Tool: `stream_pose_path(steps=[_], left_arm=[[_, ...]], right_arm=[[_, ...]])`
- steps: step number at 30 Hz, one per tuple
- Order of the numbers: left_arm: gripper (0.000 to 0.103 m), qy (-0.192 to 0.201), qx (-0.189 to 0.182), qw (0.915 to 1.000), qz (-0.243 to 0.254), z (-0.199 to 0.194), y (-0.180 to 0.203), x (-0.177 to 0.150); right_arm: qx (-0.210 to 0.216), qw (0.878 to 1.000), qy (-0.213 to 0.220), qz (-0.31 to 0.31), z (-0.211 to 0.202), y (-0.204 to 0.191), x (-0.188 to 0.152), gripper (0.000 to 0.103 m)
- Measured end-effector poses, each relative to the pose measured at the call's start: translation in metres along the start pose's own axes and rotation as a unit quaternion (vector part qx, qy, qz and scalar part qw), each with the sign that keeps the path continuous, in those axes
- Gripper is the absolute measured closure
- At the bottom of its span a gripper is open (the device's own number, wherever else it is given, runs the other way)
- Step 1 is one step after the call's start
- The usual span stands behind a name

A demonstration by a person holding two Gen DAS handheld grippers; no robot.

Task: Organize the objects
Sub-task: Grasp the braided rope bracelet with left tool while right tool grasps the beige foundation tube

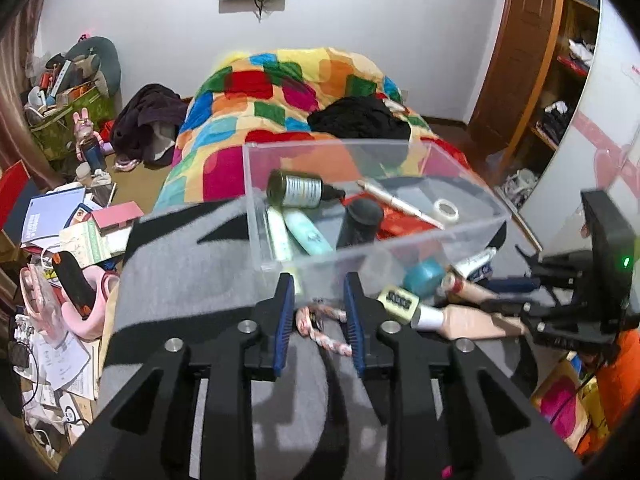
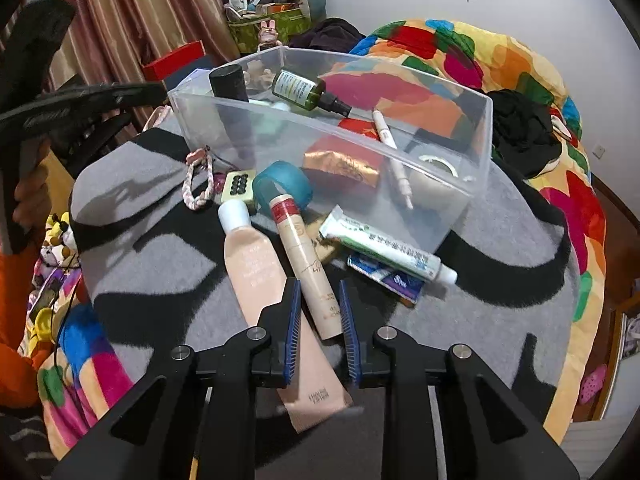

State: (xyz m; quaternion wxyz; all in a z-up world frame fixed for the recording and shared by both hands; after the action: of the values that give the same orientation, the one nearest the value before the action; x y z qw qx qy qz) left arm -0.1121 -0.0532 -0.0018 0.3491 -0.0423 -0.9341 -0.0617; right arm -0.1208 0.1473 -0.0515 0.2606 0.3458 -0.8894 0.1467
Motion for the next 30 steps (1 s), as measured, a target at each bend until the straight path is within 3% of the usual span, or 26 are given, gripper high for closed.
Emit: stream_pose_path(steps=[9,13,19,24,30], left_arm=[[0.078,-0.069,-0.005,0.9974,-0.023,0.044,-0.012,-0.022],[0.076,-0.091,0.001,0.9949,-0.043,0.061,-0.018,-0.027],[0.076,-0.079,0.014,0.9958,-0.044,0.063,-0.015,-0.026],[0.089,-0.068,0.033,0.9968,-0.025,0.059,-0.008,-0.030],[0.092,-0.049,0.021,0.9979,-0.036,0.037,-0.011,-0.033]], right_arm=[[0.012,1.000,0.004,0.021,0.008,-0.001,0.004,0.079],[-0.003,1.000,0.012,0.011,0.008,-0.008,0.001,0.082],[0.005,1.000,0.024,0.014,0.001,-0.014,-0.006,0.089],[0.008,0.998,0.045,0.032,-0.012,-0.011,-0.009,0.089],[0.005,0.996,0.082,0.045,-0.034,-0.007,0.000,0.089]])
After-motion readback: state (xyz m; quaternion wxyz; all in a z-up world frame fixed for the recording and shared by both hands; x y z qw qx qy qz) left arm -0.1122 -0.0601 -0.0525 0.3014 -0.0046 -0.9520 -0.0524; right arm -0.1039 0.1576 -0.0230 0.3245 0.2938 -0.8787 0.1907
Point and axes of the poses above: each gripper's, at about its wrist camera, not at the fingertips, and z roughly the way its jaws point, y to its right, x to its top, the point moved 2 cm from there along z, roughly the way its jaws point
